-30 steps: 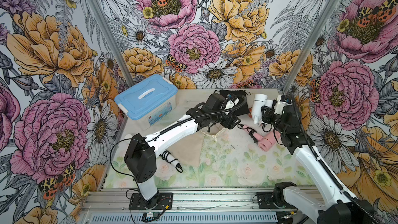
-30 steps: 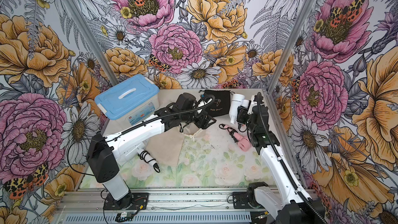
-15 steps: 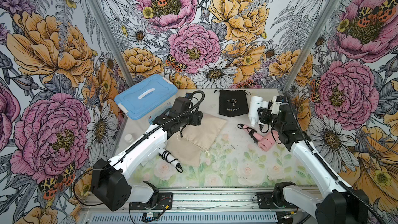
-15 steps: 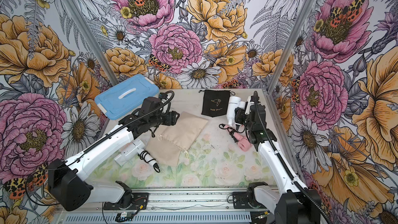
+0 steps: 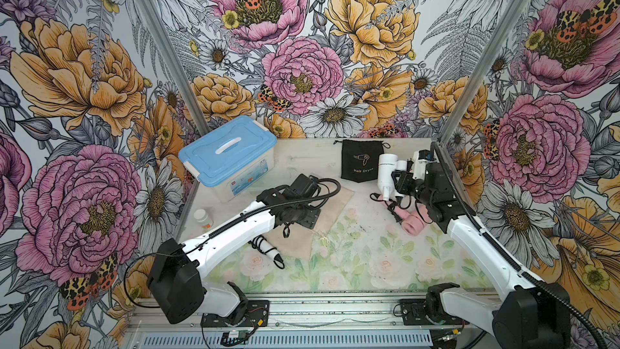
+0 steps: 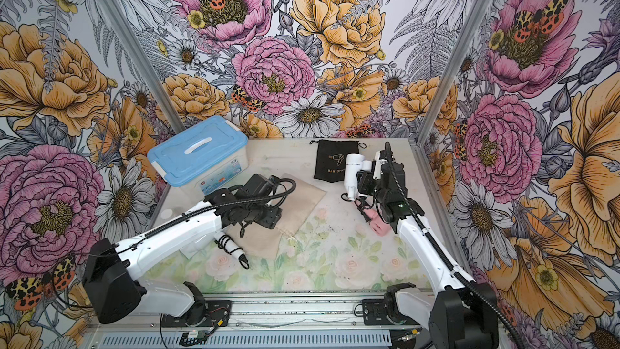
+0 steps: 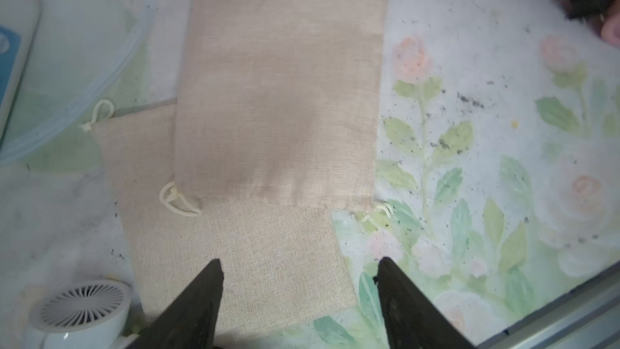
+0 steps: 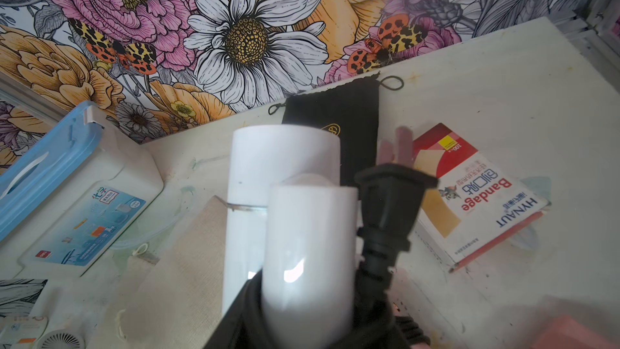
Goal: Pack away hair dryers
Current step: Place the drawstring bag at the center of the board, then pick up the drawstring bag from the center of the board.
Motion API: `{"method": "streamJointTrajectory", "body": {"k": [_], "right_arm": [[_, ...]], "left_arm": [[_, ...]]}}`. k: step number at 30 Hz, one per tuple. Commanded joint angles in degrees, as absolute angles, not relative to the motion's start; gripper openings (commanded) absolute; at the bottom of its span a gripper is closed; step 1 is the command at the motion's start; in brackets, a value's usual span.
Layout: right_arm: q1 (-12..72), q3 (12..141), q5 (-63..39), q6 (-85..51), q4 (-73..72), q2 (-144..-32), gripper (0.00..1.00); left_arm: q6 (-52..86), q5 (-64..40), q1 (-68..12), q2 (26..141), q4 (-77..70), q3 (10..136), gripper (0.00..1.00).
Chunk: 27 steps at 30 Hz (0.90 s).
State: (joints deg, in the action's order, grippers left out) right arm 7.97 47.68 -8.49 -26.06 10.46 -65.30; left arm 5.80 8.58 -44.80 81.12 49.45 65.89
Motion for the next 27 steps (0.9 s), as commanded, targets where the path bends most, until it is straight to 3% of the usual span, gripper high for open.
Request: {"method": "streamJointTrajectory", "body": {"k": [1, 10, 27], "right_arm": [[8.2, 49.9, -9.4, -27.3, 4.2, -64.8, 0.21], [8.1, 48.9, -9.4, -27.5, 1.8, -64.7, 0.22], [6.8, 48.1, -10.3, -28.2, -0.9, -66.4, 0.22]], "left_arm": [[-6.2, 8.4, -45.5, 82.4, 52.5, 67.5, 0.73], [-26.2, 0.4, -42.8, 83.8, 49.3, 63.9, 0.75], [-32.0, 2.1, -39.0, 97.3, 34.9, 60.8, 0.73]]}}
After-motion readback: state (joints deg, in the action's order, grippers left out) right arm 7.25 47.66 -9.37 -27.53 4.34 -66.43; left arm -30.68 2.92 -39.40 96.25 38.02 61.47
